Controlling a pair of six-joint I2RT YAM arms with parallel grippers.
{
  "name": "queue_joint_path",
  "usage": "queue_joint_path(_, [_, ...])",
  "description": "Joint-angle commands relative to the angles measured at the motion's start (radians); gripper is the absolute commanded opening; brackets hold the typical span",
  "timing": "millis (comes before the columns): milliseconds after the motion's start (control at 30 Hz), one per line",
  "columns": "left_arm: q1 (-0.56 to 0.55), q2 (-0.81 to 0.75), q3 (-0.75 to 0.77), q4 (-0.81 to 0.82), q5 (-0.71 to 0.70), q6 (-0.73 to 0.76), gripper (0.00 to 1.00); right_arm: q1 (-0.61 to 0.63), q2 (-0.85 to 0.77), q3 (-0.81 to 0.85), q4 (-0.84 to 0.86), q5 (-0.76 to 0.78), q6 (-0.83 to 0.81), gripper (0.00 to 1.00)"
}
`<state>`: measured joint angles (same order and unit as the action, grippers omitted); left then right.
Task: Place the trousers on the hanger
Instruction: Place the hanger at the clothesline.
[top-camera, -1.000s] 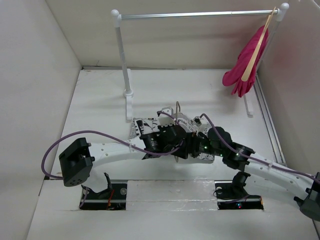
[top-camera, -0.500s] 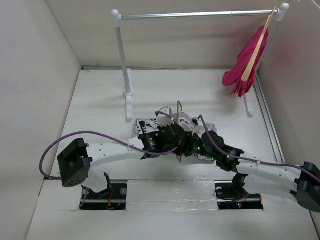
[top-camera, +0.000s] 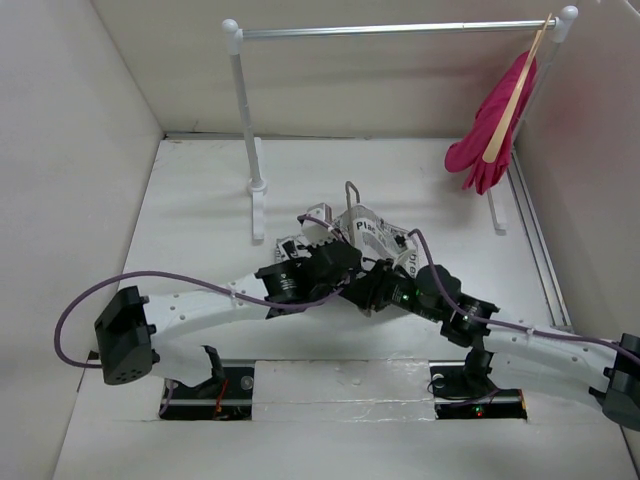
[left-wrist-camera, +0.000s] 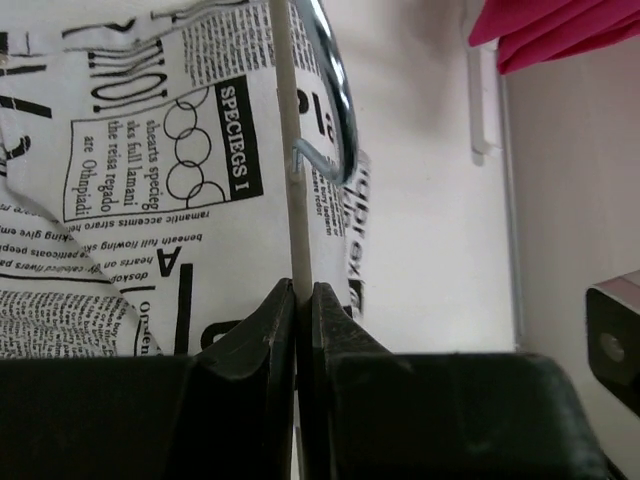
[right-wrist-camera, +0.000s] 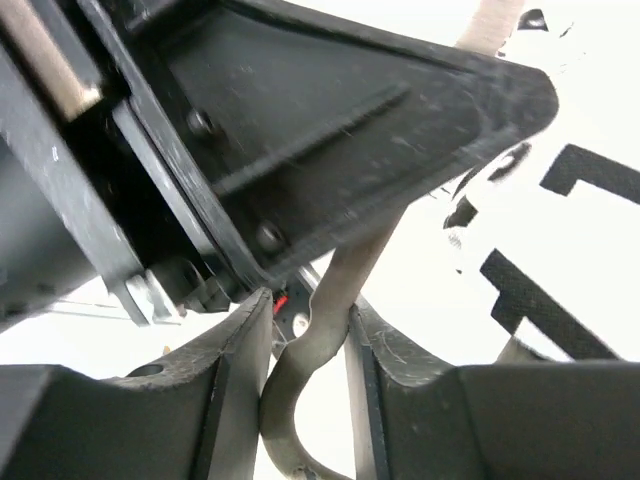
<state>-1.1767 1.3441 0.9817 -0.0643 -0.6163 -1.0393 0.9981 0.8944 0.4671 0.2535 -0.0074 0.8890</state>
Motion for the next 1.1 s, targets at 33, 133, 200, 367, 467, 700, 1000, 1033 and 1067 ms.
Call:
queue_joint_path(33, [0.034,-0.112,0.089,0.031,0.101,0.033,0.0,-0.01,-0.06,0.019,0.107,0.069,-0.062,0.0])
queue_joint_path(133, [0.06,-0.154,0.113,0.037,0.121,0.067,0.21,-0.01,-0.087,0.042,0.131,0.07,-0.087,0.0])
queue_joint_path(200, [0.072,-0.177,0.132,0.032,0.131,0.082,0.37,-0.01,-0.098,0.064,0.156,0.063,-0.104,0.0])
queue_joint_path(367, [0.121,-0.195,0.224,0.014,0.197,0.136,0.56,-0.047,-0.066,0.088,0.275,-0.015,-0.105,0.0])
queue_joint_path(467, [0.13,-0.198,0.267,-0.002,0.194,0.179,0.58,-0.081,-0.058,0.099,0.332,-0.039,-0.094,0.0])
queue_joint_path(700, [0.149,-0.229,0.39,-0.075,0.175,0.252,0.59,-0.186,-0.028,0.174,0.518,-0.132,-0.027,0.0])
queue_joint_path(1000, [0.149,-0.301,0.534,-0.14,0.047,0.343,0.6,-0.367,0.06,0.399,0.515,-0.247,-0.012,0.0])
queue_joint_path(1033, [0.149,-0.304,0.54,-0.143,0.038,0.354,0.61,-0.39,0.075,0.418,0.523,-0.258,-0.006,0.0])
queue_joint_path(1067, [0.149,-0.309,0.54,-0.144,0.036,0.355,0.61,-0.43,0.086,0.442,0.532,-0.267,0.005,0.0])
